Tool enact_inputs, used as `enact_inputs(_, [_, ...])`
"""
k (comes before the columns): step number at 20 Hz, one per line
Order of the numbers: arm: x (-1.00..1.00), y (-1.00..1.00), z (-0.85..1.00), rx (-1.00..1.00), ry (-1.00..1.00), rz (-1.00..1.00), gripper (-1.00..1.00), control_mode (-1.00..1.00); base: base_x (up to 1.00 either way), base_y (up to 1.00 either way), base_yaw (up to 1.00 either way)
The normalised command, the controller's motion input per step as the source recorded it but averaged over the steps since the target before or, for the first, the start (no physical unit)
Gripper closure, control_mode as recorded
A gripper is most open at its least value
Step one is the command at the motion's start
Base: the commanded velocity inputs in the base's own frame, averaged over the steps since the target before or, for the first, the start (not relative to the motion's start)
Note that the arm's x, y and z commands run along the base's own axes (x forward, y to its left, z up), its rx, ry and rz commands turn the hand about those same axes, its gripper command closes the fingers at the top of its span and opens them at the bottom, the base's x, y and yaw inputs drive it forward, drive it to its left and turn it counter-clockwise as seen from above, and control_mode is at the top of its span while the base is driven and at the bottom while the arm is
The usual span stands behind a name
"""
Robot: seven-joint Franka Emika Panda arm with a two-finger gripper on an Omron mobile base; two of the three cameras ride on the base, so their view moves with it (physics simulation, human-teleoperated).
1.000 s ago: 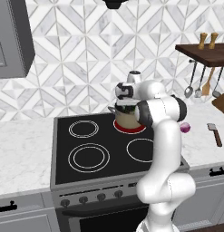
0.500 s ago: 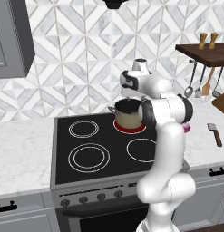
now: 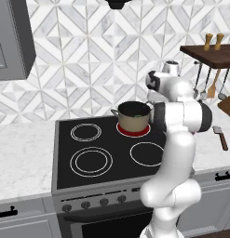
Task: Put the broccoli and onion in the pot. Retrieve the spatula and lightly stir the vegetables in the pot.
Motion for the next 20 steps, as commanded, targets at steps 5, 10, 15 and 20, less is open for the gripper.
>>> enact_inputs(5, [-0.4,-1.0,-0.15,0.02,-0.08,0.01,-1.0,-1.0,0.0,0.0,0.0])
enact_inputs(10, [-0.23,-0.79,-0.36,-0.02,-0.01,0.0,-1.0,-1.0,0.0,0.0,0.0])
enact_inputs(15, [-0.16,-0.49,-0.38,-0.01,0.05,0.0,-1.0,-1.0,0.0,0.0,0.0])
enact_inputs(20, [-0.03,-0.17,-0.18,0.0,0.13,0.0,-1.0,-1.0,0.0,0.0,0.0])
